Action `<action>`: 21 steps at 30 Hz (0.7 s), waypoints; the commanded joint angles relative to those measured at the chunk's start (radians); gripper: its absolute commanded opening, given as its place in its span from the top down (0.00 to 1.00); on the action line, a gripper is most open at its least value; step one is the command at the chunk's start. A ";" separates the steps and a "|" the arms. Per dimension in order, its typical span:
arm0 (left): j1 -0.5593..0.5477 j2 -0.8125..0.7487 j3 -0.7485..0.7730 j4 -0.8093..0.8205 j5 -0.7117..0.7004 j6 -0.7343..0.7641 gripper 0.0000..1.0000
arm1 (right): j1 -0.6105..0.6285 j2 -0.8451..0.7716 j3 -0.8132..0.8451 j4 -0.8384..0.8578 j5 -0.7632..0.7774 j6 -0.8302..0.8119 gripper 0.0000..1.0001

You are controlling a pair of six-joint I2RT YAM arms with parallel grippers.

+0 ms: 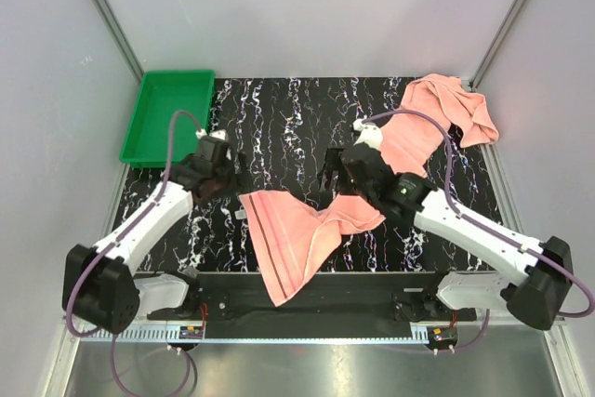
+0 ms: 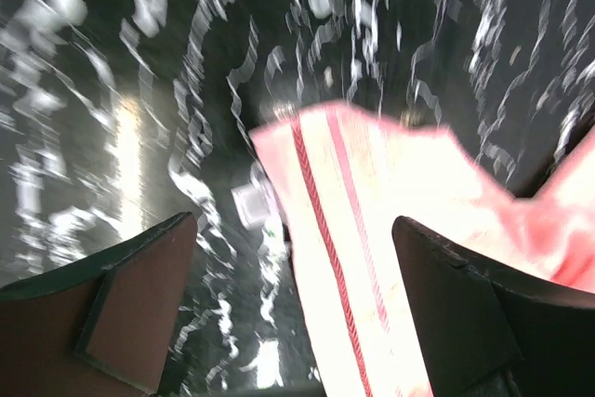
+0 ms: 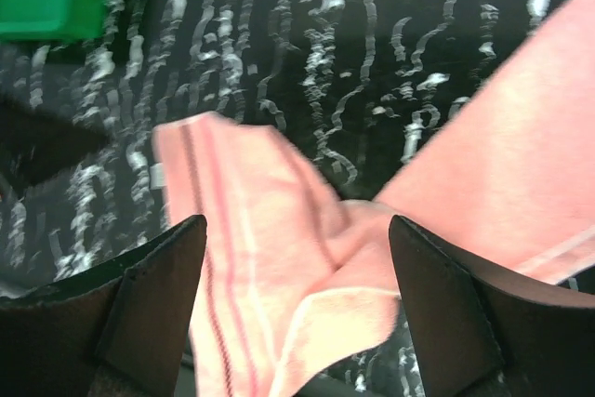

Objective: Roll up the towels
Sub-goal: Move the towel to the center of the board

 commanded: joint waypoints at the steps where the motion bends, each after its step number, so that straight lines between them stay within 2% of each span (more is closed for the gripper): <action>1: -0.061 0.058 -0.068 0.089 -0.087 -0.092 0.08 | -0.144 0.054 0.031 -0.051 -0.043 -0.039 0.16; 3: -0.061 0.085 -0.085 0.103 -0.091 -0.103 0.08 | -0.238 0.064 -0.013 -0.006 -0.170 -0.050 0.19; 4: -0.063 0.111 -0.094 0.113 -0.099 -0.105 0.09 | -0.340 0.072 -0.018 -0.003 -0.190 -0.045 0.20; 7: -0.064 0.147 -0.121 0.158 -0.084 -0.106 0.09 | -0.486 0.106 -0.020 -0.005 -0.224 -0.056 0.20; 10: -0.064 0.180 -0.135 0.188 -0.070 -0.105 0.10 | -0.554 0.187 0.017 -0.033 -0.235 -0.088 0.19; 13: -0.066 0.206 -0.148 0.221 -0.041 -0.094 0.23 | -0.618 0.285 0.072 -0.104 -0.166 -0.102 0.18; 14: -0.066 0.210 -0.152 0.230 -0.033 -0.093 0.31 | -0.670 0.304 0.063 -0.107 -0.157 -0.097 0.19; 15: -0.066 0.214 -0.158 0.238 -0.027 -0.093 0.44 | -0.709 0.327 0.048 -0.095 -0.190 -0.099 0.20; 16: -0.066 0.215 -0.170 0.254 -0.018 -0.093 0.53 | -0.743 0.337 0.031 -0.056 -0.221 -0.096 0.21; 17: -0.066 0.212 -0.177 0.259 -0.015 -0.093 0.59 | -0.810 0.357 -0.004 -0.032 -0.279 -0.094 0.26; 18: -0.064 0.212 -0.181 0.264 -0.013 -0.093 0.71 | -0.839 0.368 -0.018 -0.009 -0.308 -0.096 0.29; 21: -0.066 0.195 -0.198 0.270 -0.012 -0.093 0.84 | -0.895 0.409 -0.041 0.064 -0.356 -0.108 0.34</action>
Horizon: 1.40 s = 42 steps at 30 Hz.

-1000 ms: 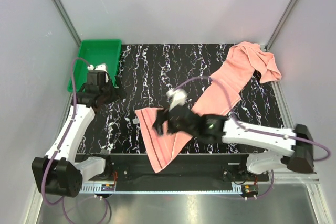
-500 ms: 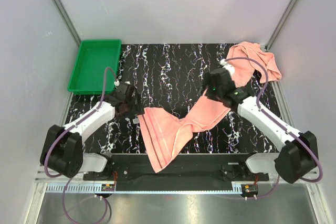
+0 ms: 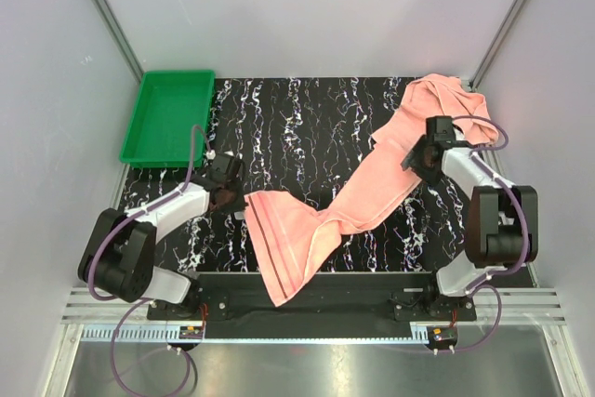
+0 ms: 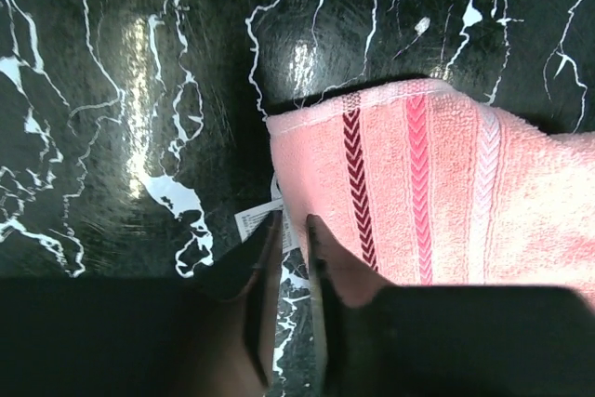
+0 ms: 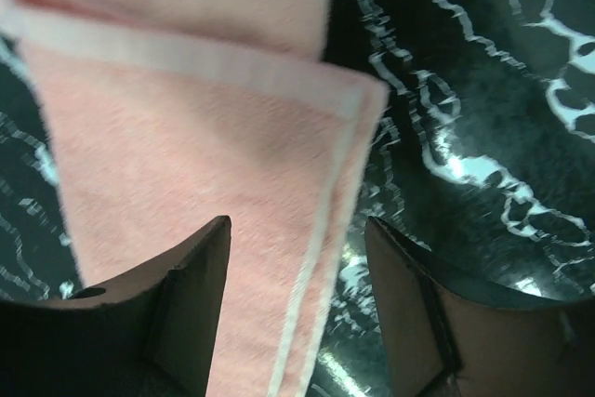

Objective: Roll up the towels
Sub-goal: Move the towel to the center of the board, then flatten the towel

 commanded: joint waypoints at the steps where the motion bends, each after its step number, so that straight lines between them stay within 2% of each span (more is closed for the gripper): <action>1: -0.004 -0.021 -0.018 0.066 0.009 0.002 0.90 | -0.076 0.033 -0.017 0.084 -0.085 -0.025 0.34; 7: -0.004 -0.061 -0.044 0.068 -0.010 -0.003 0.99 | -0.158 0.110 0.007 0.133 -0.115 -0.039 0.34; 18: -0.004 -0.044 -0.040 0.074 -0.031 0.002 1.00 | -0.228 0.165 0.078 0.176 -0.164 -0.060 0.43; 23: -0.004 -0.032 -0.035 0.075 -0.033 0.004 1.00 | -0.229 0.182 0.125 0.168 -0.177 -0.075 0.52; 36: -0.004 -0.035 -0.040 0.074 -0.059 0.004 1.00 | -0.232 0.234 0.104 0.194 -0.170 -0.098 0.49; 42: -0.006 -0.033 -0.040 0.080 -0.062 0.007 1.00 | -0.233 0.279 0.105 0.204 -0.193 -0.089 0.50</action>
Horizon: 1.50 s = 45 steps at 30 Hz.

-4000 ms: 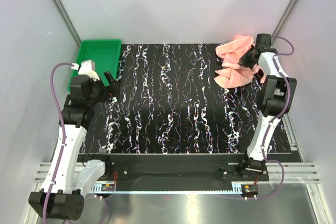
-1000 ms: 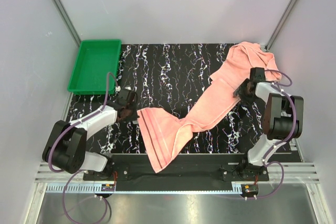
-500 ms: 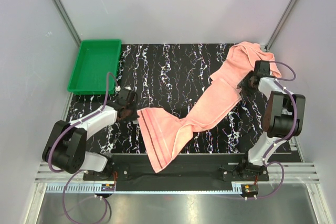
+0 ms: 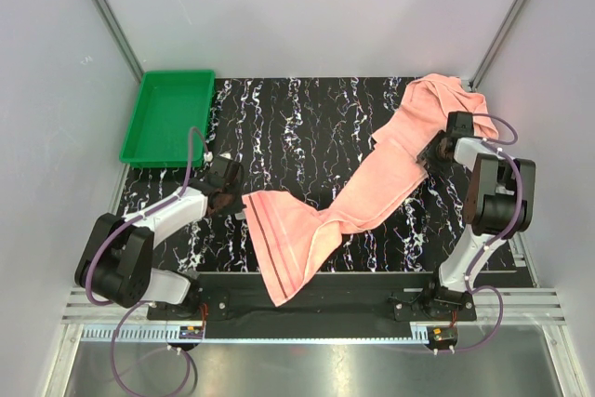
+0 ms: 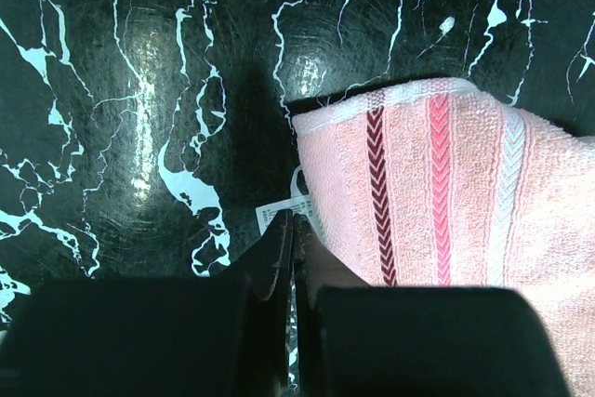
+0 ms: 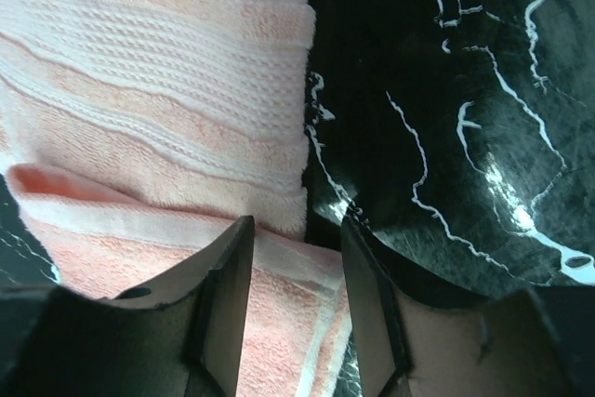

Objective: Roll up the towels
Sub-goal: Flatten the towel

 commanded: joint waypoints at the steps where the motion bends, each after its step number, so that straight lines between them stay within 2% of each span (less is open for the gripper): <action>1: -0.005 -0.001 0.007 0.048 -0.030 0.009 1.00 | -0.008 0.022 0.002 0.028 -0.027 -0.006 0.51; 4: -0.005 0.001 0.007 0.053 -0.030 0.010 1.00 | -0.008 0.024 0.005 0.028 -0.027 -0.003 0.53; 9: -0.003 0.004 0.010 0.053 -0.030 0.009 1.00 | -0.008 0.013 -0.007 0.030 -0.027 -0.002 0.71; 12: -0.006 0.009 0.011 0.054 -0.030 0.009 1.00 | -0.008 -0.008 -0.021 0.025 -0.030 -0.002 0.74; 14: -0.006 0.007 0.011 0.054 -0.030 0.009 1.00 | -0.008 -0.031 -0.027 0.014 -0.025 -0.005 0.73; 19: -0.011 0.009 0.010 0.056 -0.033 0.009 1.00 | -0.008 -0.097 -0.056 -0.032 0.037 -0.011 0.39; 21: -0.011 0.007 0.010 0.057 -0.034 0.007 1.00 | -0.008 -0.113 -0.079 -0.035 0.042 -0.016 0.36; 25: -0.015 0.007 0.010 0.060 -0.034 0.007 1.00 | -0.008 -0.117 -0.105 -0.018 0.019 -0.016 0.38; 32: -0.020 0.007 0.010 0.059 -0.037 0.007 1.00 | -0.008 -0.084 -0.087 0.004 0.005 -0.019 0.49; 36: -0.021 0.009 0.011 0.060 -0.040 0.009 1.00 | -0.008 -0.067 -0.052 -0.009 0.004 -0.025 0.63; 39: -0.023 0.015 0.018 0.056 -0.042 0.009 1.00 | -0.008 -0.065 -0.053 -0.010 -0.007 -0.026 0.64; 45: -0.028 0.019 0.019 0.056 -0.046 0.009 1.00 | -0.009 -0.122 -0.090 -0.022 -0.005 -0.031 0.53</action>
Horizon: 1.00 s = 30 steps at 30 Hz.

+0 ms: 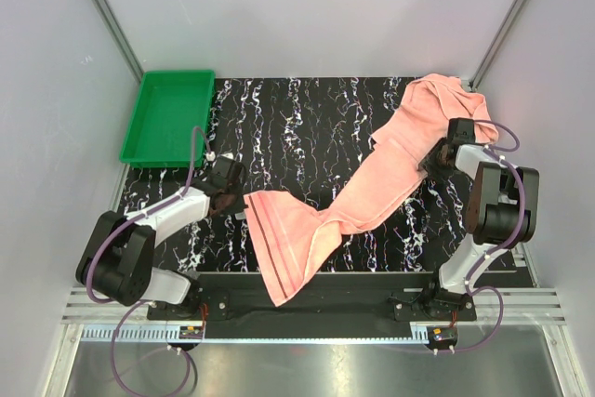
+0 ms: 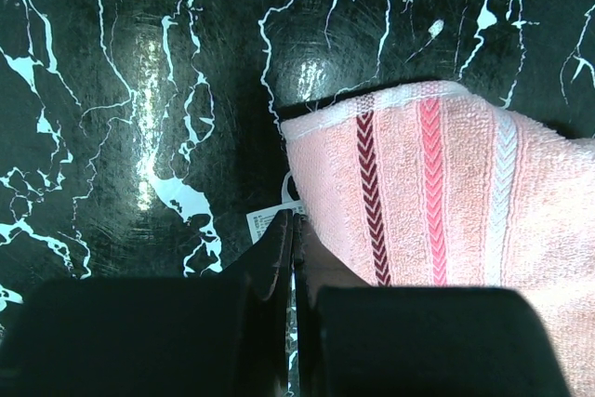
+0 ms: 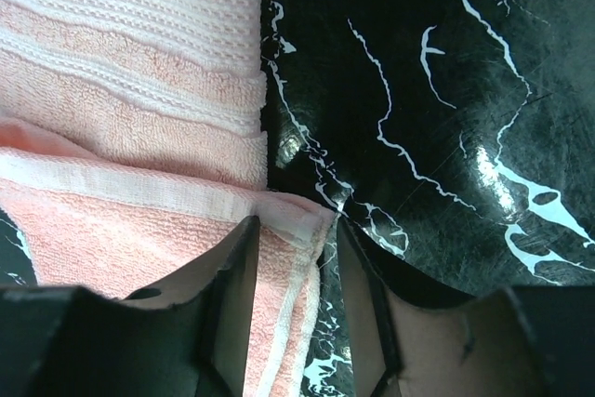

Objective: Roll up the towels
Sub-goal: Flatten the towel

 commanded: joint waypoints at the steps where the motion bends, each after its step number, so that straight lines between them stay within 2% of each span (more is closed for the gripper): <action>1: -0.010 0.009 0.018 0.035 -0.032 0.010 1.00 | -0.005 -0.049 0.001 -0.010 -0.001 -0.020 0.53; 4: -0.014 0.011 0.021 0.035 -0.036 0.010 1.00 | -0.005 -0.027 0.023 -0.024 0.002 -0.028 0.56; 7: -0.017 0.011 0.021 0.035 -0.038 0.012 1.00 | -0.003 -0.003 0.039 -0.018 -0.008 -0.028 0.65; 8: -0.019 0.012 0.021 0.033 -0.038 0.010 1.00 | -0.005 0.003 0.044 -0.019 -0.008 -0.026 0.75; 9: -0.019 0.011 0.021 0.033 -0.038 0.012 1.00 | -0.005 0.008 0.055 -0.022 -0.008 -0.028 0.80; 13: -0.020 0.011 0.022 0.032 -0.039 0.010 1.00 | -0.003 0.025 0.073 -0.033 -0.010 -0.029 0.91; 15: -0.020 0.014 0.022 0.033 -0.041 0.010 1.00 | -0.005 0.014 0.072 -0.038 -0.010 -0.032 1.00; 20: -0.025 0.014 0.024 0.032 -0.045 0.010 1.00 | -0.003 -0.041 0.070 -0.093 -0.025 -0.031 1.00; 24: -0.033 0.014 0.027 0.030 -0.056 0.009 1.00 | -0.002 -0.128 0.096 -0.182 -0.120 -0.034 1.00; 27: -0.036 0.014 0.027 0.029 -0.062 0.007 1.00 | 0.004 -0.188 0.115 -0.258 -0.171 -0.043 0.90; 30: -0.037 0.013 0.028 0.029 -0.065 0.007 1.00 | 0.018 -0.265 0.105 -0.303 -0.203 -0.041 0.87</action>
